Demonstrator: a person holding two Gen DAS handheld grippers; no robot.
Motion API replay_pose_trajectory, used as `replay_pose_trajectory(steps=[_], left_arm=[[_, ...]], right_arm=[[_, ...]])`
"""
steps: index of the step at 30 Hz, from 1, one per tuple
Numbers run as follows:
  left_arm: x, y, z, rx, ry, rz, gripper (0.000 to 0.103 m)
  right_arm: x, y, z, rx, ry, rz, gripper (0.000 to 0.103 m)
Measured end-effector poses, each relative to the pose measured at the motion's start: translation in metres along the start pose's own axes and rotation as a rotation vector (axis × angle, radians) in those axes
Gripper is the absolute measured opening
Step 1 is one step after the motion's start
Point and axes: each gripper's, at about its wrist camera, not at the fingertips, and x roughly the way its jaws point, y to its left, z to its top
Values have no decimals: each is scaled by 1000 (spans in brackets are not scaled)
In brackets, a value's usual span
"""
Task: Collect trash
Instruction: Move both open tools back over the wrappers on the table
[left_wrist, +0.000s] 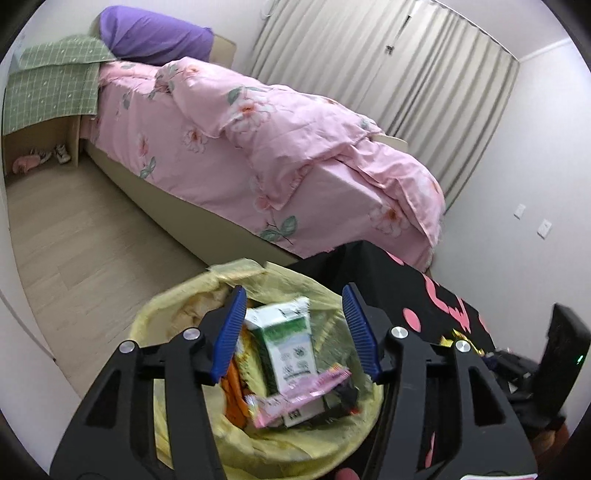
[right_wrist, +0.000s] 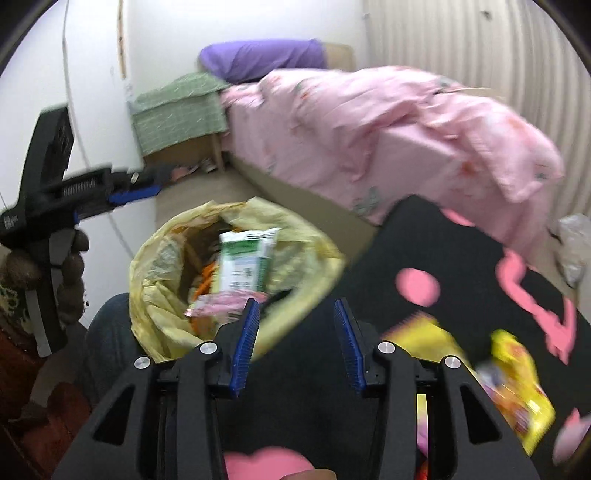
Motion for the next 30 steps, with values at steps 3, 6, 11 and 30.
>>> replay_pose_trajectory(steps=[3,6,11,30], left_arm=[[2,-22,-12,37,34,-49,52],[9,-47,-26,76,75,-94,52],[24,-95,-57,163,164,-167,52],[56,-222,-132,393,401,-418,58]], right_arm=[[-39,-26,-19,54,-36,-83,41],[-76,-49,-42,99,-59,-176,45],[-130,-81,-86,219,-99,-240,56],[-171,-112,-201,381,8,-286,56]])
